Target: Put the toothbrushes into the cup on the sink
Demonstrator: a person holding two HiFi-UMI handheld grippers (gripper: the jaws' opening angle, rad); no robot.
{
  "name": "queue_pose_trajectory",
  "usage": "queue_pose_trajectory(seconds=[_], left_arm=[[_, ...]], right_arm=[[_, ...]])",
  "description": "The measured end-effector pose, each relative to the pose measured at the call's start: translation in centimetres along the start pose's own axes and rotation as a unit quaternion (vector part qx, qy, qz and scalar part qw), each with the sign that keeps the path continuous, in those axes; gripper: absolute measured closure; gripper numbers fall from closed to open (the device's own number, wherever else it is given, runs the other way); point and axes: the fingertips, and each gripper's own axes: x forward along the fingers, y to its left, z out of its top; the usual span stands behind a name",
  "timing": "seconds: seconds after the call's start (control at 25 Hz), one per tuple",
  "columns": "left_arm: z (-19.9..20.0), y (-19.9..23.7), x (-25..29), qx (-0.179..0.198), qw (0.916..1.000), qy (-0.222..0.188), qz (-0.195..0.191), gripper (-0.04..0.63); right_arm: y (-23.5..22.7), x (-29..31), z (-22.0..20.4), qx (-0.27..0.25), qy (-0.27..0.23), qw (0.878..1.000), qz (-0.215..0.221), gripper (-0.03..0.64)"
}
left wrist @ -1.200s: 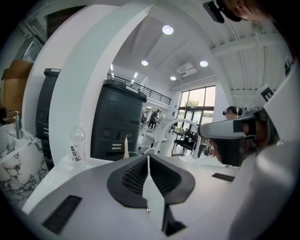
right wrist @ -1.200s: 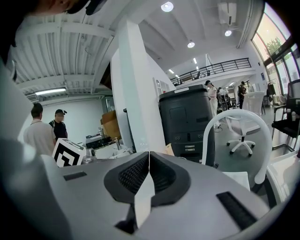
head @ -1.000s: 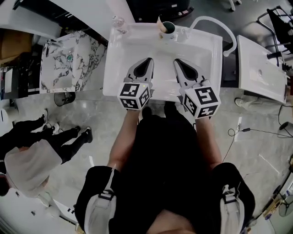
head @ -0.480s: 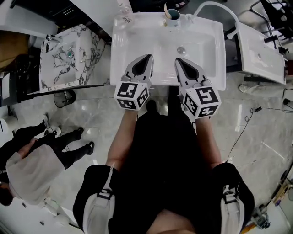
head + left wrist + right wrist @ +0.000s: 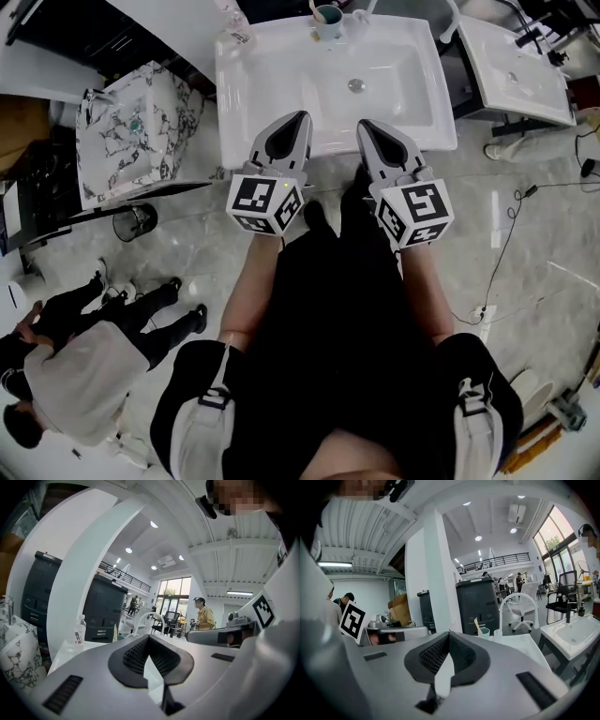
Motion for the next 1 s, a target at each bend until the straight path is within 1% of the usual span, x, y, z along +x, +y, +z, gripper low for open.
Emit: queue_pose_trajectory(seconds=[0.2,0.32,0.52,0.84,1.0], left_arm=[[0.1,-1.3,-1.1,0.001,0.9999,-0.002,-0.015,0.581],[0.3,-1.5,-1.3,-0.004,0.9998,-0.007,-0.016,0.581],[0.4,-2.9,-1.0,0.000,0.9995,-0.009,-0.029,0.581],[0.4,-3.0,-1.7,0.004,0.9996,-0.008,-0.028,0.581],[0.7,-2.7,-1.9,0.005,0.9996,-0.014,-0.026,0.581]], right_arm=[[0.3,-1.7,0.6,-0.012,-0.019,1.000,-0.021,0.588],[0.3,-2.5,1.6,-0.011,-0.033,0.999,-0.027,0.588],[-0.7,-3.2,1.6,-0.005,-0.037,0.999,-0.040,0.588],[0.5,-3.2,1.3,-0.004,-0.041,0.999,-0.033,0.586],[0.7,-3.3,1.6,-0.013,-0.045,0.998,-0.033,0.588]])
